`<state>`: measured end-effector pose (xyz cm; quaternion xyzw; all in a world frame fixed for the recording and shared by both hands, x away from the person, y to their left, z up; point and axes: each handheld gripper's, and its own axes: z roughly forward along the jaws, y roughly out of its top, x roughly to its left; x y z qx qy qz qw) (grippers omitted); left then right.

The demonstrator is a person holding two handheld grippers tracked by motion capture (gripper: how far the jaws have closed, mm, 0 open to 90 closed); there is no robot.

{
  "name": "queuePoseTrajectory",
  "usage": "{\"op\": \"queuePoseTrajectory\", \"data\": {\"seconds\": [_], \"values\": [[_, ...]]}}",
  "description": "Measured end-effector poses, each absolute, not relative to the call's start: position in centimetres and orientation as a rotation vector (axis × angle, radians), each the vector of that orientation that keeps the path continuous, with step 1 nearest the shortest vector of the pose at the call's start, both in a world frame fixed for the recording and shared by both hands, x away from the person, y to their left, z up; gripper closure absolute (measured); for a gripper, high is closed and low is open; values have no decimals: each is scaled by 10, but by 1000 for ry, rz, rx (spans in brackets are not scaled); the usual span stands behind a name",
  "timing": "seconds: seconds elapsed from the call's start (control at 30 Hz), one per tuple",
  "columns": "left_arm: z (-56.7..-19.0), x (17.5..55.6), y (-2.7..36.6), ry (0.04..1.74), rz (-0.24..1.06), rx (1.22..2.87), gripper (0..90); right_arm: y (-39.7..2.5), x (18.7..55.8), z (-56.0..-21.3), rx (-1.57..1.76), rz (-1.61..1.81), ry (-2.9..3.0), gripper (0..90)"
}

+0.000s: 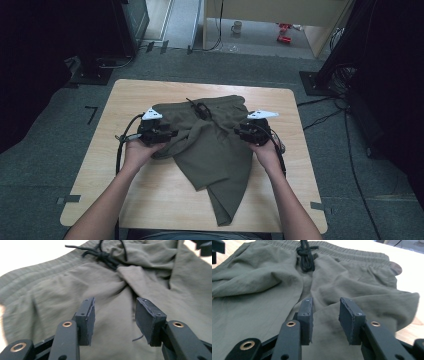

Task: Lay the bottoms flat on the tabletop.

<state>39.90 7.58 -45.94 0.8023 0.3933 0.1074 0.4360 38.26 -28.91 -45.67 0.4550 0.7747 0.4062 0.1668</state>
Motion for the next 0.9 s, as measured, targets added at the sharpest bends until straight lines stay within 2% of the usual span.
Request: {"op": "queuePoseTrajectory", "data": {"seconds": [0.23,0.37,0.63,0.8,0.9], "values": [[-459,395,54,917,255,2027,498,-279,370,-468,1291,1119,2244,635],[-466,391,44,915,248,2028,448,-272,361,-477,1272,1117,2275,628],[-488,387,35,907,244,2093,453,-266,348,-501,1251,1082,2326,603],[-502,393,34,953,255,2119,446,-275,348,-513,1256,1073,2313,631],[-506,396,35,946,308,2136,460,-277,349,-514,1241,1056,2313,640]]}}
